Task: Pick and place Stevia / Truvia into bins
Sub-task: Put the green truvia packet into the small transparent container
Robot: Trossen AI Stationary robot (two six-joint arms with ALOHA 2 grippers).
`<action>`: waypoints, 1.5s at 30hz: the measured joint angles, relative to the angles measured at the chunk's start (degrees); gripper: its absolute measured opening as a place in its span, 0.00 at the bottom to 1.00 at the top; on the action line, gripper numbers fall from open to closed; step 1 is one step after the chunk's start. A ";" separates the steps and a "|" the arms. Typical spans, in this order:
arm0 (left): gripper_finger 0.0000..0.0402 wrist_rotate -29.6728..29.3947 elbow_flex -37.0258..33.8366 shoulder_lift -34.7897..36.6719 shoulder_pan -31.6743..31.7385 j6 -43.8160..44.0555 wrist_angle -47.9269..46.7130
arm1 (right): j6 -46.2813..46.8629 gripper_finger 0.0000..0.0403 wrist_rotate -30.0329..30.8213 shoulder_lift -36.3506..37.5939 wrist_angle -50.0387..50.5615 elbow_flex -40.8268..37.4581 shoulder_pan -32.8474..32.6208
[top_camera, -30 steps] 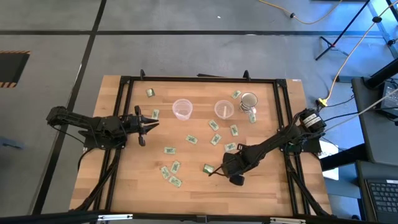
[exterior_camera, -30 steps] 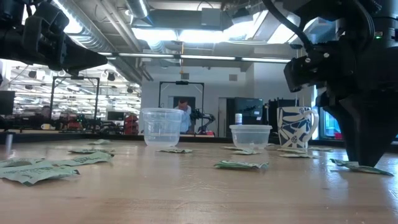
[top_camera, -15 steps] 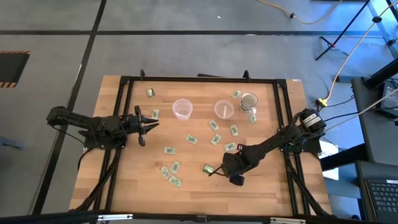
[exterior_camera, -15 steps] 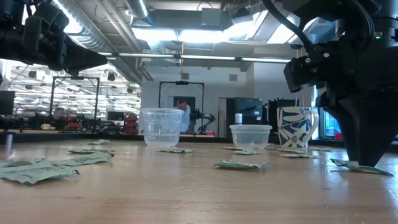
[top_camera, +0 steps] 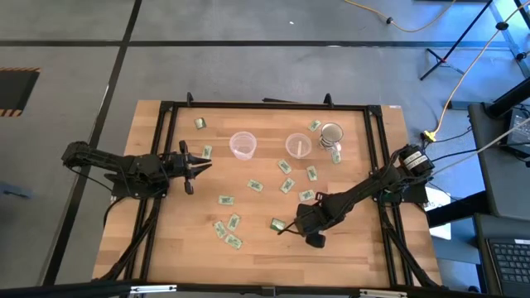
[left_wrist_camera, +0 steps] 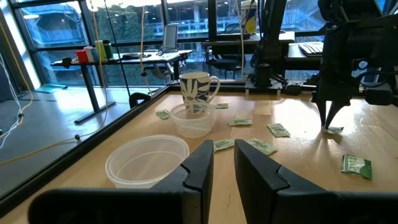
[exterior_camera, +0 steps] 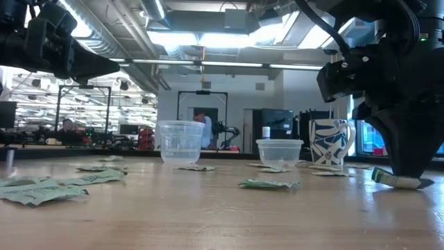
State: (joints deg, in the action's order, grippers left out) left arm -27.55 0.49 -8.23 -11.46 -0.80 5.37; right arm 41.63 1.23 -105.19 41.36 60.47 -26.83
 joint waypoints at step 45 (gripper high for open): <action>0.15 0.00 0.00 -0.02 0.00 0.00 -0.02 | -2.04 0.00 2.16 3.60 0.69 0.62 0.07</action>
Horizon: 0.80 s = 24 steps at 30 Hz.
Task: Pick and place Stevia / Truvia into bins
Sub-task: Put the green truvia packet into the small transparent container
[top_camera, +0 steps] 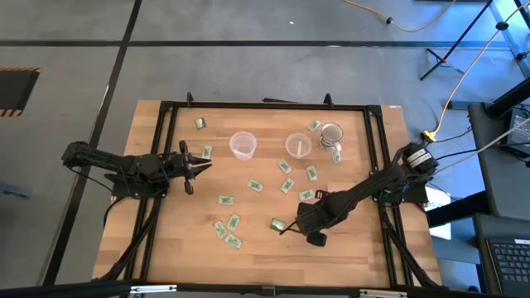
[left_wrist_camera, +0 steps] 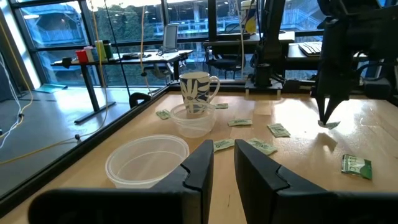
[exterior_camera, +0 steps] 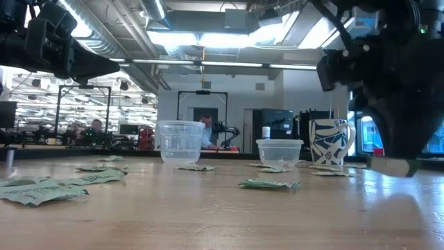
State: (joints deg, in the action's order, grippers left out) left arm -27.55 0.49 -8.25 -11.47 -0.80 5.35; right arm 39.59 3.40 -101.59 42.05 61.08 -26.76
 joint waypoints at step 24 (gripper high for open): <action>0.15 0.11 -0.01 0.00 -0.02 0.00 0.04 | -40.10 0.01 5.33 2.20 19.20 30.33 22.67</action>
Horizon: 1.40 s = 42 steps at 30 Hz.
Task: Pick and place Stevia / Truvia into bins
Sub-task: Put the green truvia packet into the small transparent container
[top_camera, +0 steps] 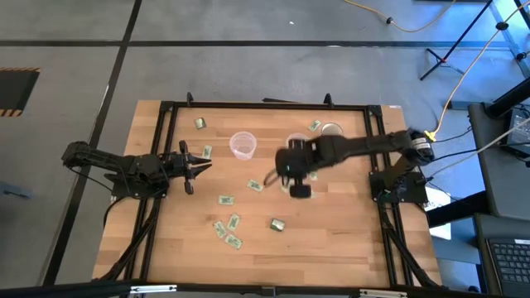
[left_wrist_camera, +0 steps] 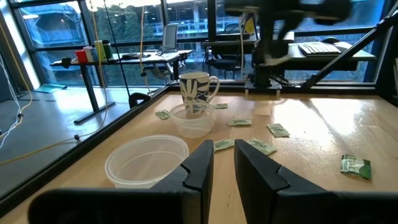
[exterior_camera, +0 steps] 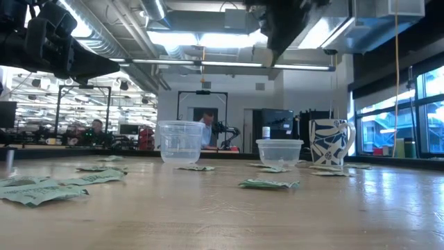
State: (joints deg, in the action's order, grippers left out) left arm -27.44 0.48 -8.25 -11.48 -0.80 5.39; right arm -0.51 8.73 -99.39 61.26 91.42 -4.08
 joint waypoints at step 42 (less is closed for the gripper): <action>0.15 0.07 0.00 0.00 0.00 0.02 -0.02 | -1.29 0.03 -1.05 -0.09 -22.91 -26.88 25.93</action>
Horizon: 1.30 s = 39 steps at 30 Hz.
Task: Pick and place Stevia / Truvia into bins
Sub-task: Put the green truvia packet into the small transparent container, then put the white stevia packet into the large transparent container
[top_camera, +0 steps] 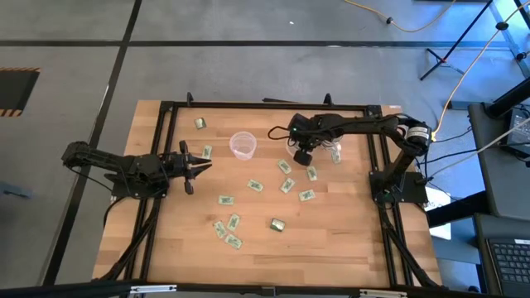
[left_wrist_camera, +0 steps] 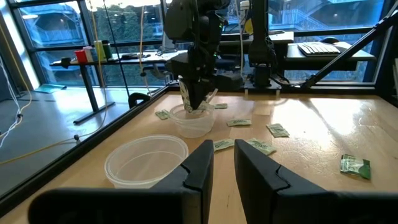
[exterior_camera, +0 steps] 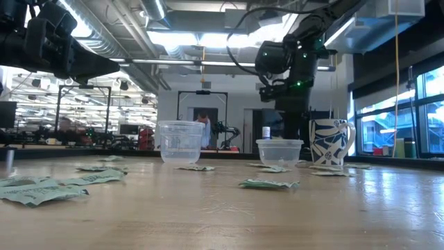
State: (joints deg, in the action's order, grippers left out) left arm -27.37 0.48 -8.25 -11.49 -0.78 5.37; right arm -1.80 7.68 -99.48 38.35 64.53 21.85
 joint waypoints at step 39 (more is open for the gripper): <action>0.15 -0.01 0.02 0.02 0.02 0.00 -1.11 | 55.83 0.27 9.86 23.08 36.92 1.39 -23.74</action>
State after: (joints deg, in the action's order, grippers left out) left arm -27.38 0.49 -8.23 -11.46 -0.78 4.25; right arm 54.03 17.54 -76.40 75.26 65.92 -1.89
